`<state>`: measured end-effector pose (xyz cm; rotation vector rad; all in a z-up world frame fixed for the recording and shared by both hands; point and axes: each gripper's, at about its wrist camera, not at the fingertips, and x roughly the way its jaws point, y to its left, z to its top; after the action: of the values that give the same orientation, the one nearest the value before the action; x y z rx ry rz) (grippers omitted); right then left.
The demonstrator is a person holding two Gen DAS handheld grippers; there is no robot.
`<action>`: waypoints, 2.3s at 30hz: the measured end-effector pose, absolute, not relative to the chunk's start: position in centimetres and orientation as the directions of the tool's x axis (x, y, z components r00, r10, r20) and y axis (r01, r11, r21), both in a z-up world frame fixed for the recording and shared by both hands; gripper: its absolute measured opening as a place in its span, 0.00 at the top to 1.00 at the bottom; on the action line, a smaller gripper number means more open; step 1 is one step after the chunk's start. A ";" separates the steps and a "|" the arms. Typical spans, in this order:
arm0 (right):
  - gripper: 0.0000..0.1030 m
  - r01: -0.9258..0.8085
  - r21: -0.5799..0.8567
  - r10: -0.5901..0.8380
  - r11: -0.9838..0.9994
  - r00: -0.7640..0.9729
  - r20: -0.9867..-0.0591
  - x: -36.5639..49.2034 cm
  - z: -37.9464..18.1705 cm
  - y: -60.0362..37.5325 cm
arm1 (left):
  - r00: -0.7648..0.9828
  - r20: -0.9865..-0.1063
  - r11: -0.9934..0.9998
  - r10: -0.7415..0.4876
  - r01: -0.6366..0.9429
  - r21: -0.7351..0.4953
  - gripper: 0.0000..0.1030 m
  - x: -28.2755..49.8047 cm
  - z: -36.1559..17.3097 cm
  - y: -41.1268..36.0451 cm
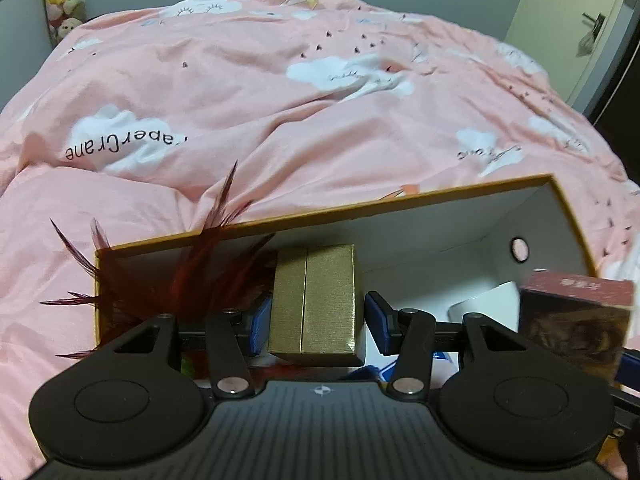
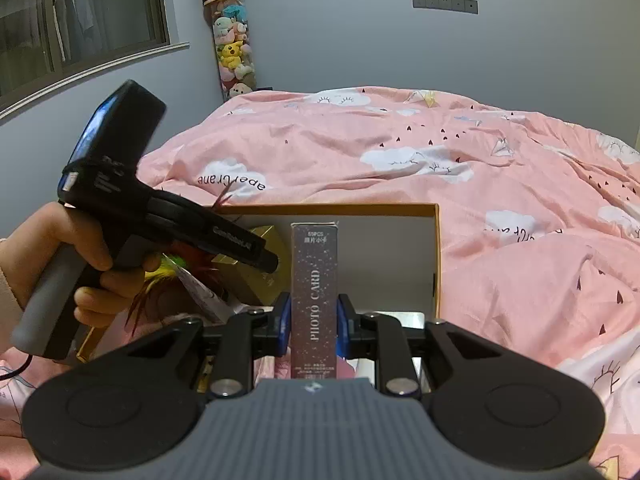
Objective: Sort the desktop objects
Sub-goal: 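Carry the gold box and photo-card box over the orange box with both grippers, then lower the gold box into the box with the left gripper while the right lowers the photo-card box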
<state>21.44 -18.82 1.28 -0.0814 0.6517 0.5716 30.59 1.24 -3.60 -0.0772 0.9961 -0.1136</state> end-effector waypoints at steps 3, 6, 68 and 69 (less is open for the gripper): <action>0.76 -0.526 0.106 0.477 0.844 0.645 -0.597 21.6 1.1 -18.9 | 0.510 -0.850 0.991 -0.134 0.046 -0.129 0.44 31.0 -4.3 1.2; 0.76 -0.522 0.104 0.471 0.847 0.644 -0.603 21.7 0.9 -18.9 | 0.500 -0.859 0.994 -0.109 0.035 -0.106 0.44 31.0 -4.8 1.1; 0.76 -0.387 0.068 0.172 0.919 0.242 -0.955 27.8 -3.3 -14.5 | 0.510 -0.711 0.871 -0.484 0.208 -0.445 0.62 19.0 -5.0 1.4; 0.76 -0.387 0.067 0.167 0.920 0.229 -0.959 27.9 -3.6 -14.4 | 0.509 -0.708 0.868 -0.490 0.212 -0.448 0.63 19.1 -5.0 1.3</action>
<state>27.86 -14.41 -3.60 -0.1998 1.2863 0.3841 19.06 1.32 -5.00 -0.3235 0.9477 -0.4316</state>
